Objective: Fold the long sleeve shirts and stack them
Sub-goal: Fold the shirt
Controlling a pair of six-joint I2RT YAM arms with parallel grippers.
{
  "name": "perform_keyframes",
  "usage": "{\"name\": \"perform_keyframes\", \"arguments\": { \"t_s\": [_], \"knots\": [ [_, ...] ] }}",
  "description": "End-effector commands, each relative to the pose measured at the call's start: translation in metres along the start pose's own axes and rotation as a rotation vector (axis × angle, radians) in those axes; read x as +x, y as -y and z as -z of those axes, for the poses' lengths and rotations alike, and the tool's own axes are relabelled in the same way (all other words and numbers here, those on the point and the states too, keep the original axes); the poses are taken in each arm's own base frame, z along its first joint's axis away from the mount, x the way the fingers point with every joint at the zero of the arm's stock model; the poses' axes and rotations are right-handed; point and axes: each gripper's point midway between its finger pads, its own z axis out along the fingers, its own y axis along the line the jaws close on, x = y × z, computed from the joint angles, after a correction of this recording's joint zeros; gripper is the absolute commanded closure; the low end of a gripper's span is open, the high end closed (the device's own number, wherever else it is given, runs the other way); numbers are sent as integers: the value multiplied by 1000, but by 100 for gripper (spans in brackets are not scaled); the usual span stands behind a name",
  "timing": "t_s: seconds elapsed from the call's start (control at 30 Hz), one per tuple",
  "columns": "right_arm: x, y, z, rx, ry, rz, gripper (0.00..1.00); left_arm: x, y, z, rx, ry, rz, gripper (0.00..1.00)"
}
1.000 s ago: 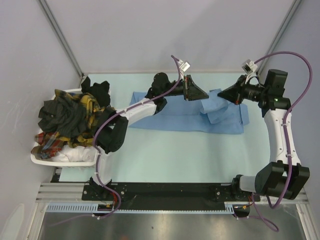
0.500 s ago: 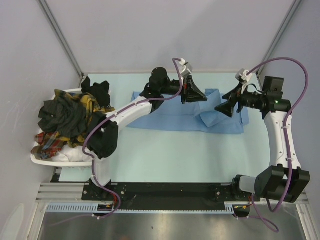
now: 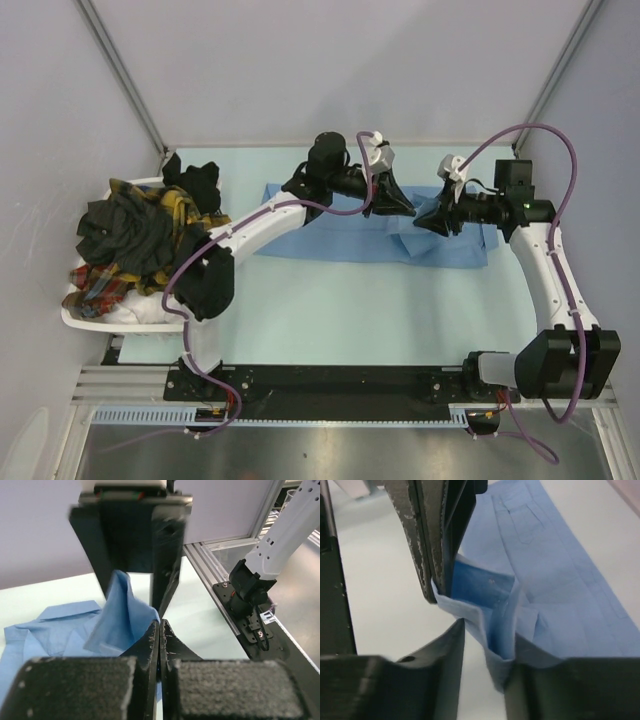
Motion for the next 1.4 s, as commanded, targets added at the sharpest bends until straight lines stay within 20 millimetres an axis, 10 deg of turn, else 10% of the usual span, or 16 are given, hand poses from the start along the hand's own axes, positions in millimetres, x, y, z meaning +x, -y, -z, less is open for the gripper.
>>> {"name": "perform_keyframes", "arguments": {
  "t_s": [0.0, 0.1, 0.23, 0.4, 0.67, 1.1, 1.37],
  "knots": [
    [-16, 13, -4, 27, 8, 118, 93, -45, 7, 3, 10, 31, -147, 97],
    [-18, 35, 3, 79, -25, 164, 100, -54, -6, 17, -97, 39, -129, 57],
    [-41, 86, 22, 189, -32, 303, 100, -64, -44, 75, -395, 96, -106, 29],
    [-58, 145, 29, 241, -50, 434, 100, -4, -74, 148, -691, -119, -94, 27],
    [-70, 243, 1, 357, -95, 667, 100, 112, -64, 234, -951, -484, 112, 27],
    [-67, 344, -37, 483, -144, 1145, 98, 221, -33, 280, -1037, -703, 372, 29],
    [-52, 376, -53, 497, -188, 1460, 89, 248, -37, 290, -1039, -743, 474, 30]
  ]
}}
